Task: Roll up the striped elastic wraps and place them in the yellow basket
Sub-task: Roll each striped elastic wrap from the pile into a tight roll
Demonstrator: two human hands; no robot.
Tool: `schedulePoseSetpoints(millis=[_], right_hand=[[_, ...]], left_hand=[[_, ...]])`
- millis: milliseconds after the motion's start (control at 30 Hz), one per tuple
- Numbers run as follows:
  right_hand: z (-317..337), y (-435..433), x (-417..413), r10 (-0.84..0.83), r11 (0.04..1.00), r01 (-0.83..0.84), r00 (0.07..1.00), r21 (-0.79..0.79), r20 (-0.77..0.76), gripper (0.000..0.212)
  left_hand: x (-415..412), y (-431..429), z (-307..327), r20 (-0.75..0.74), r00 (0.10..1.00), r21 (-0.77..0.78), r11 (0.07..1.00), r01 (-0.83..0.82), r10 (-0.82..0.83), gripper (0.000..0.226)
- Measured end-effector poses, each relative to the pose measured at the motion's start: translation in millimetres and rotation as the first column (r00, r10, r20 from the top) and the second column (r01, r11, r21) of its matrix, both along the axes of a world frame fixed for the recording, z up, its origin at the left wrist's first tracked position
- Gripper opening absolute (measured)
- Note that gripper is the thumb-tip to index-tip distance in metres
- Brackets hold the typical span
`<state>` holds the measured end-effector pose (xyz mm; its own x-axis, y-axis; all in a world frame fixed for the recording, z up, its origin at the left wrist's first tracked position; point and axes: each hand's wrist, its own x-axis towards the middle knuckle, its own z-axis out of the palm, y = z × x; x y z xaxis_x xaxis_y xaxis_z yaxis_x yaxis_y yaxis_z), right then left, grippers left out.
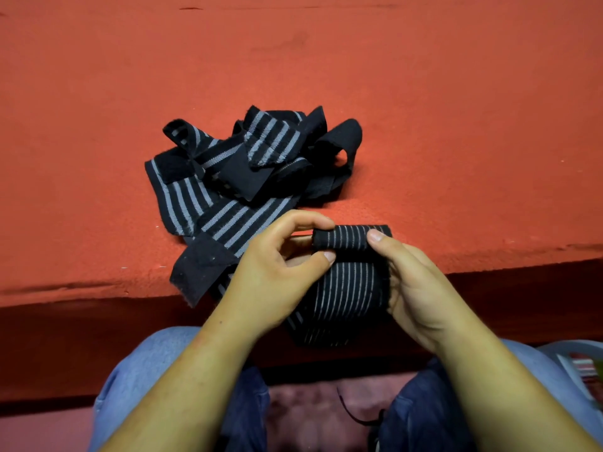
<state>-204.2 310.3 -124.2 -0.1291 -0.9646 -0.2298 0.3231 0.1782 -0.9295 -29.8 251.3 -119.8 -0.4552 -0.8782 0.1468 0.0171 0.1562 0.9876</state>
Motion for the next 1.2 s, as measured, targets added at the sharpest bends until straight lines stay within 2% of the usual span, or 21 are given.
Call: schedulePoseSetpoints(millis=[233,333,467,600,700,767,833,1067,1200], right_hand=[[-2.5,0.2,-3.3,-0.006,1.0,0.006,0.998,-0.007,-0.062,0.027],[-3.9,-0.8,-3.2,0.01,1.0,-0.011,0.997,-0.017,-0.075,0.025],[-6.6,0.0,-2.4,0.027,0.998,-0.033,0.993,-0.056,-0.116,0.042],[-11.1,-2.0,-2.7,-0.011,0.996,-0.005,0.984,-0.088,-0.179,0.044],[-13.0,-1.6,-2.3,0.025,0.994,-0.047,0.977,-0.101,-0.213,0.042],[-14.1,-1.3,-1.1,0.057,0.992,-0.082,0.972,-0.098,-0.229,0.047],[-15.1,-1.3,0.2,0.077,0.99,-0.1,0.972,-0.096,-0.22,0.053],[-17.2,1.0,1.7,0.103,0.988,-0.123,0.976,-0.095,-0.193,0.064],[-19.6,-1.8,-0.7,0.047,0.987,-0.081,0.97,-0.138,-0.237,0.05]], left_hand=[[1.9,0.0,2.3,0.06,0.998,0.005,0.999,-0.036,0.035,0.021],[2.2,-1.7,-0.1,0.057,0.997,0.032,0.998,-0.049,0.047,0.025],[3.1,-2.1,-0.2,0.07,0.996,-0.006,0.998,-0.054,0.055,0.031],[2.7,-1.7,-0.6,0.077,0.997,0.013,1.0,-0.027,0.026,0.042],[0.1,1.5,-3.3,0.166,0.985,-0.003,0.999,0.038,-0.037,0.047],[-1.9,4.8,-5.1,0.253,0.965,-0.025,0.996,0.08,-0.071,0.053],[-2.3,7.2,-4.9,0.278,0.956,-0.017,0.995,0.101,-0.092,0.06],[-1.0,10.1,-3.5,0.252,0.953,0.037,0.985,0.168,-0.172,0.057],[-1.5,6.2,-4.9,0.258,0.96,-0.003,0.994,0.114,-0.109,0.06]])
